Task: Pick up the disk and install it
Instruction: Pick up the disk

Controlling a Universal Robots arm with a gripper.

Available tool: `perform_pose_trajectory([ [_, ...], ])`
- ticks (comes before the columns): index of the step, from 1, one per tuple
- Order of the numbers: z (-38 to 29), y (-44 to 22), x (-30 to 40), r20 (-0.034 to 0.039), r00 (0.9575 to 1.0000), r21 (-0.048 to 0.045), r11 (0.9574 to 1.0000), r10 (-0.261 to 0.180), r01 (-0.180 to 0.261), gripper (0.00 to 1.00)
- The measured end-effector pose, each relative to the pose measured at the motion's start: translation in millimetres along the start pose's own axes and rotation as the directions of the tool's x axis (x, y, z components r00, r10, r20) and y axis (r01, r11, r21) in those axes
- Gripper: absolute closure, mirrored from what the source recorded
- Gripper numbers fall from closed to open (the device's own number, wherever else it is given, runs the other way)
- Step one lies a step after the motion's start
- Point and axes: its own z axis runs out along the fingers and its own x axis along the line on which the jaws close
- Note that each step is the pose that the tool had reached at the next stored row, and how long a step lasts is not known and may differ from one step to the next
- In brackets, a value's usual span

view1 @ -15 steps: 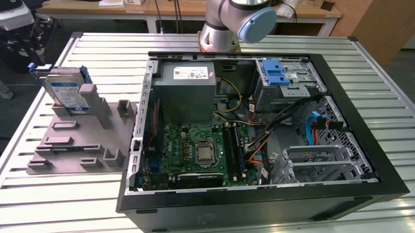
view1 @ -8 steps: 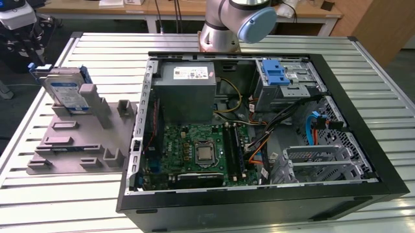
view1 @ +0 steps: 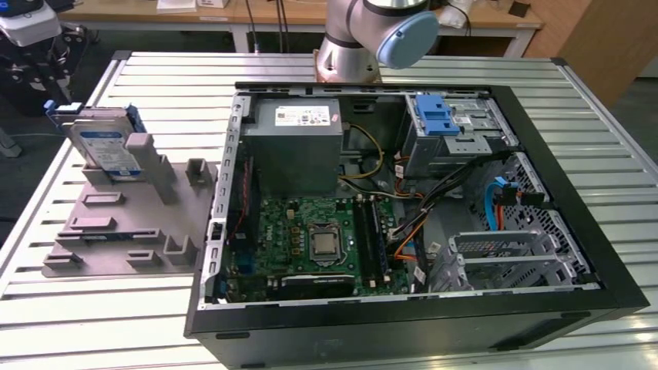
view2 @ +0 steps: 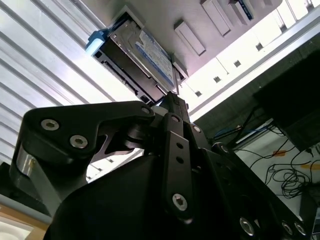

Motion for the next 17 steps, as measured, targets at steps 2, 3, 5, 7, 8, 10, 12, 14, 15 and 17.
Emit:
perform_pose_trajectory([
  [2, 0.1, 0.0, 0.0, -0.0012, 0.9995, 0.0006, 0.9995, -0.033, 0.033, 0.89],
  [3, 0.1, 0.0, 0.0, -0.0018, 0.9987, 0.0009, 0.9987, -0.051, 0.051, 0.89],
  [5, 0.2, 0.0, 0.0, -0.0031, 0.9961, 0.0016, 0.9961, -0.088, 0.088, 0.89],
  [7, 0.2, 0.0, 0.0, -0.0038, 0.9926, 0.0018, 0.9926, -0.121, 0.121, 0.89],
  [8, 0.1, 0.0, 0.0, -0.0027, 0.9912, -0.0001, 0.9912, -0.132, 0.132, 0.89],
  [10, 0.2, 0.0, 0.0, 0.0045, 0.9899, -0.0086, 0.9898, -0.142, 0.142, 0.89],
  [12, 0.2, 0.0, 0.0, 0.0078, 0.9884, -0.0102, 0.9884, -0.152, 0.152, 0.89],
  [14, 0.4, -0.1, 0.0, 0.0076, 0.9845, -0.0099, 0.9845, -0.175, 0.175, 0.89],
  [15, 0.5, -0.1, 0.0, 0.0070, 0.9816, -0.0097, 0.9815, -0.191, 0.191, 0.89],
  [17, 1.0, -0.1, 0.0, 0.0056, 0.9741, -0.0092, 0.9741, -0.226, 0.226, 0.89],
])
